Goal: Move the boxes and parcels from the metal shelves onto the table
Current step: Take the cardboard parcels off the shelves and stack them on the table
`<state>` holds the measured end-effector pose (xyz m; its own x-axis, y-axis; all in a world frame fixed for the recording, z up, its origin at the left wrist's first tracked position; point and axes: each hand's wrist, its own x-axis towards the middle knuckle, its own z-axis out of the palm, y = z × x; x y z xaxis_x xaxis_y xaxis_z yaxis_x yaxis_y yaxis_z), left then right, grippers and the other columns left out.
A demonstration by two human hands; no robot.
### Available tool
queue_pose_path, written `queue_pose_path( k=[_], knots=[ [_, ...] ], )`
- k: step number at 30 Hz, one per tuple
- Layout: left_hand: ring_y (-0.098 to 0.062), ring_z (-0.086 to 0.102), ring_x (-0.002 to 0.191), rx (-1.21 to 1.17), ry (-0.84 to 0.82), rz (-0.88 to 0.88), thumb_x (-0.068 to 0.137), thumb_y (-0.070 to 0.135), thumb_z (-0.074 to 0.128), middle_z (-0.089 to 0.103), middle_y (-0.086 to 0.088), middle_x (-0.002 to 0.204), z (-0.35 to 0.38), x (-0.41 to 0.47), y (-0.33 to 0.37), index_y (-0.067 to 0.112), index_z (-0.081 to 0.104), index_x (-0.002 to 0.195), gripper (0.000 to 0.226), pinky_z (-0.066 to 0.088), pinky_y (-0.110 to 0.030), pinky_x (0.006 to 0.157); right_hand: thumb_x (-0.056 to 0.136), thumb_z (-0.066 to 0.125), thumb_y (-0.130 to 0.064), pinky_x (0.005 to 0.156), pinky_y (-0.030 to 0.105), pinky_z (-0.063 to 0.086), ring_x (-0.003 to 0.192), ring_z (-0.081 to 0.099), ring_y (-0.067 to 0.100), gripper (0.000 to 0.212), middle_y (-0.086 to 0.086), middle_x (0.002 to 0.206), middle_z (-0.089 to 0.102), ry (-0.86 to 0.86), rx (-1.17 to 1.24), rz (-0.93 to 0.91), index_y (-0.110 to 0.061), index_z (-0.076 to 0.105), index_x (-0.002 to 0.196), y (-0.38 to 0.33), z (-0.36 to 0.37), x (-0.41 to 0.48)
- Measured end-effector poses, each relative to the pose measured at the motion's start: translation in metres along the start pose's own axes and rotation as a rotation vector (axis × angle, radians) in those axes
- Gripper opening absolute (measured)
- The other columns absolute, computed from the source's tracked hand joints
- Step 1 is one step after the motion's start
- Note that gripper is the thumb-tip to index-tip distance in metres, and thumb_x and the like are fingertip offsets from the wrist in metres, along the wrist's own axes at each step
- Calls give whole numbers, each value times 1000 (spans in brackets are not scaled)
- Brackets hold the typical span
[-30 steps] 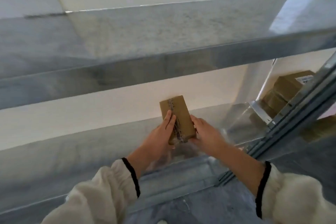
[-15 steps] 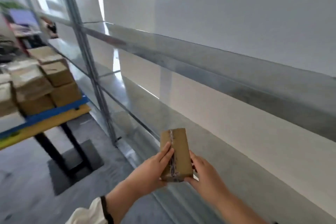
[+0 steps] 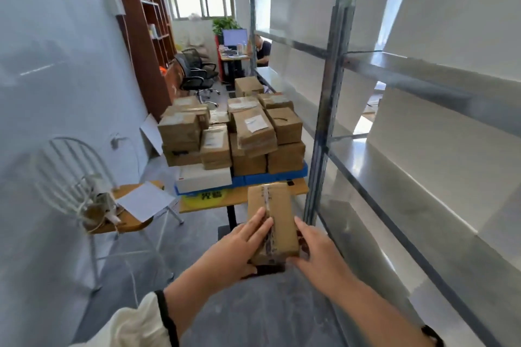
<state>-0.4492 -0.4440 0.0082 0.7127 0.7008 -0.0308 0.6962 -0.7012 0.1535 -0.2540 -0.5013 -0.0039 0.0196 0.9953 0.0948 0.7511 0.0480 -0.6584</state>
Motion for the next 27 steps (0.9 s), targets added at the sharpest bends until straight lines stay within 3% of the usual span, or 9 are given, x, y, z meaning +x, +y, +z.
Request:
queue_pose_path(
  k=[4, 7, 11, 14, 17, 22, 27],
  knots=[
    [-21, 4, 147, 38, 61, -26, 88, 32, 65, -39, 8, 143, -12, 23, -78, 30, -33, 134, 108, 17, -33, 118, 80, 74, -21, 109, 32, 38, 129, 43, 14, 85, 1, 139, 45, -42, -30, -72, -15, 24, 148, -26, 23, 82],
    [-23, 5, 147, 37, 85, -53, 88, 31, 65, -35, 6, 146, -19, 45, -122, 29, -29, 137, 106, 16, -33, 117, 79, 74, -22, 109, 24, 33, 130, 41, 13, 85, -1, 139, 45, -63, -36, -108, -15, 25, 148, -37, 36, 139],
    [-26, 17, 144, 35, 97, -107, 89, 29, 63, -23, 0, 157, -29, 88, -178, 28, -7, 151, 94, 25, -34, 114, 79, 75, -22, 104, 20, 33, 126, 44, 12, 82, -2, 135, 49, -104, 1, -153, -16, 28, 146, -45, 46, 219],
    [-27, 24, 142, 26, 115, -122, 88, 30, 64, -15, -3, 159, -39, 124, -222, 23, 8, 151, 85, 30, -33, 112, 78, 76, -22, 107, 25, 36, 126, 45, 12, 86, -1, 138, 48, -144, 1, -181, -18, 26, 148, -45, 52, 284],
    [-27, 31, 138, 5, 111, -145, 85, 27, 67, -12, -1, 160, -52, 160, -266, 21, 10, 151, 88, 35, -31, 108, 77, 76, -24, 111, 30, 35, 129, 42, 13, 93, 0, 143, 41, -189, -42, -210, -22, 18, 150, -49, 52, 343],
    [-27, 38, 132, -14, 119, -161, 82, 24, 68, -5, 0, 160, -66, 205, -318, 20, 11, 151, 89, 40, -31, 103, 80, 73, -25, 107, 28, 34, 127, 41, 15, 95, 0, 141, 38, -241, -223, -264, -25, 8, 150, -56, 59, 409],
    [-27, 43, 129, -75, 88, -139, 81, 25, 68, 3, 2, 160, -66, 232, -357, 24, 16, 150, 87, 43, -36, 102, 80, 72, -31, 102, 30, 41, 121, 46, 17, 88, 2, 138, 41, -237, -322, -284, -22, 16, 147, -53, 71, 452]
  ],
)
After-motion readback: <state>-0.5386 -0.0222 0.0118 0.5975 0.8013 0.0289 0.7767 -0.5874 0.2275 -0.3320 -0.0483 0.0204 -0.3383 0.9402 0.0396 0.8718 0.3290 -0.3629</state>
